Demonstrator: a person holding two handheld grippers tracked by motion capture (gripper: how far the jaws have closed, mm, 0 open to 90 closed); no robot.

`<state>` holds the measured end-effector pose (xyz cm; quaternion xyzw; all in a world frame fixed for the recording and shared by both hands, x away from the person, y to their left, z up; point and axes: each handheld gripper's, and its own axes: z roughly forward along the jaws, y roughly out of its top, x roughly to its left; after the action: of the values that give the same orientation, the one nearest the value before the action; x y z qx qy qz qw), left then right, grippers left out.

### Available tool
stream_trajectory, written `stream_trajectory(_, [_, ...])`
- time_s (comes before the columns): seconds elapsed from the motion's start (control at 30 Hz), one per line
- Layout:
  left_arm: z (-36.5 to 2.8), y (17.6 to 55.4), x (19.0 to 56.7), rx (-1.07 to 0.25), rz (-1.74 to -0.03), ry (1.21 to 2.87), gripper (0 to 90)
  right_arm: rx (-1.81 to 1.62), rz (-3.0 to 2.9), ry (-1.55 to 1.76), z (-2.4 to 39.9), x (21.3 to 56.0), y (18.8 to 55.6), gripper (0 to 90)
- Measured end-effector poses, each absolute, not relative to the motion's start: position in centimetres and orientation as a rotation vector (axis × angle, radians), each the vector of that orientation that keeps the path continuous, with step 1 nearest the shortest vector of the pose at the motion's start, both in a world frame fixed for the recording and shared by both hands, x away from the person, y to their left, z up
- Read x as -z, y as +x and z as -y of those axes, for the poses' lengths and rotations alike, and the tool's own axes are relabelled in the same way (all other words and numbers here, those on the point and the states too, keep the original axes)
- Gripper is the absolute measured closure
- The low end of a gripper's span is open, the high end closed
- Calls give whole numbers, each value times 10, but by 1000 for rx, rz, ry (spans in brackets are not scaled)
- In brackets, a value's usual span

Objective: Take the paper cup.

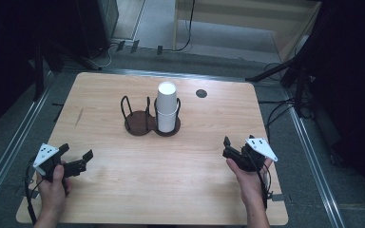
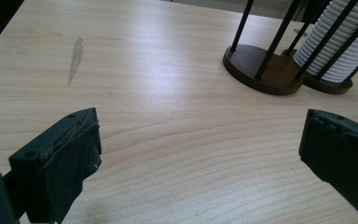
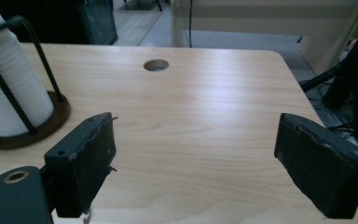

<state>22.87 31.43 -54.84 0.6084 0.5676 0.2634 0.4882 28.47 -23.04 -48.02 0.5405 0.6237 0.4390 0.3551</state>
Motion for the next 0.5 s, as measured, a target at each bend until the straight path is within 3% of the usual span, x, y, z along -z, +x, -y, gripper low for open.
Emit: stream_trajectory(0.5, [-315, 229, 549, -642, -1379, 1476, 0, -1198, -1677, 1341, 190, 465, 302, 118])
